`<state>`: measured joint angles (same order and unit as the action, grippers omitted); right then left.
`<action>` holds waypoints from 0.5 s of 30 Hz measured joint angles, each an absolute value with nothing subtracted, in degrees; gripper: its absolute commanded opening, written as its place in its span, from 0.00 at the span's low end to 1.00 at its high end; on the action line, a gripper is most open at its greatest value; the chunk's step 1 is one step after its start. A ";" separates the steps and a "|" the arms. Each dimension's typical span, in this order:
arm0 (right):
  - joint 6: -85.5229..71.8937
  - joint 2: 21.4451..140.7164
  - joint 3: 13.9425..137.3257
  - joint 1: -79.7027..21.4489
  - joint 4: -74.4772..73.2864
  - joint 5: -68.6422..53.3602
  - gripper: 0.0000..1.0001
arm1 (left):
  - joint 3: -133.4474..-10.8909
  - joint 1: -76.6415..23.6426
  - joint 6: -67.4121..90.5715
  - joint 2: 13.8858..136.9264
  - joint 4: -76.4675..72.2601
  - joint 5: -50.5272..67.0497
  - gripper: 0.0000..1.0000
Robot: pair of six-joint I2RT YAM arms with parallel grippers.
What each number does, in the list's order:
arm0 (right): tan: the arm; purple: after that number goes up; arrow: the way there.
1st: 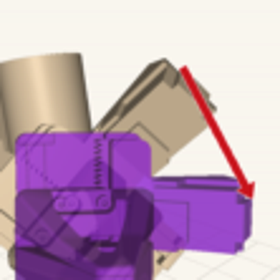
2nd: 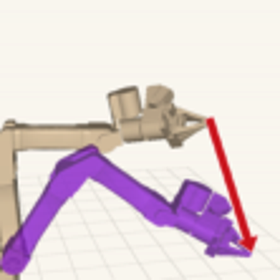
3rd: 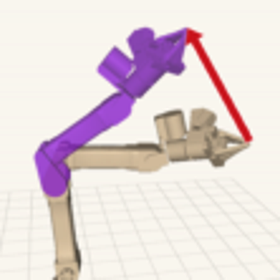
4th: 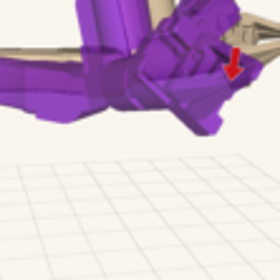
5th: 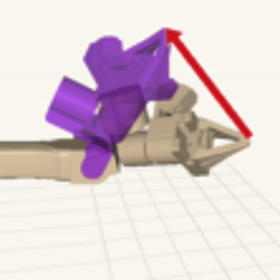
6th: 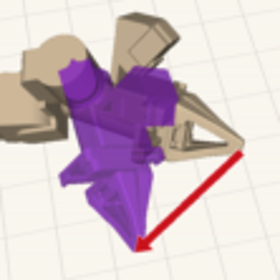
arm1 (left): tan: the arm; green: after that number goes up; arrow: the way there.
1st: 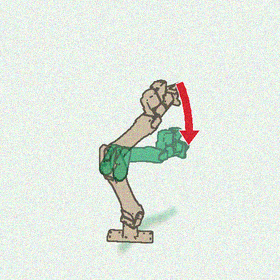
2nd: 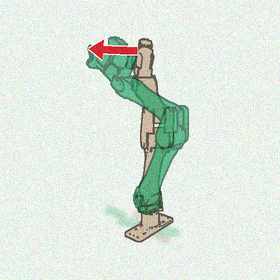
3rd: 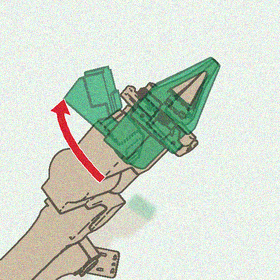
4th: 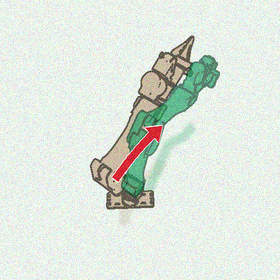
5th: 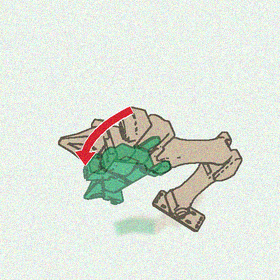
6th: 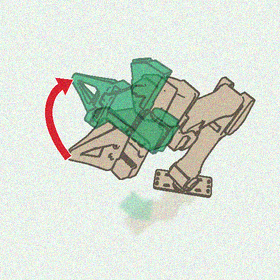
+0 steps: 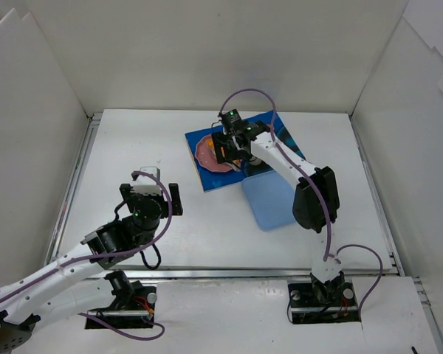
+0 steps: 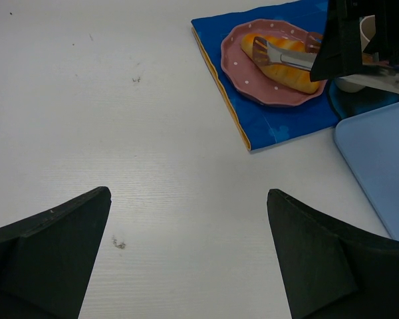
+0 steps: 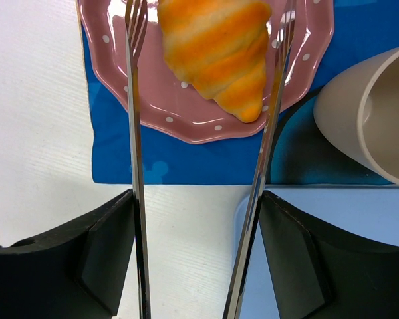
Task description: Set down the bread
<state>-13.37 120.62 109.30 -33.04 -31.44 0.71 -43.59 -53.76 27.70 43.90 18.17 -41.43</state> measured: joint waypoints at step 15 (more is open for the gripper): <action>-13.96 100.60 95.81 -38.70 -29.30 4.49 0.67 | -43.59 -53.76 27.73 44.73 18.20 -41.89 1.00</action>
<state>-13.96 100.60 95.81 -38.70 -29.30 4.49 -43.59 -53.76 27.73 44.73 18.20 -41.89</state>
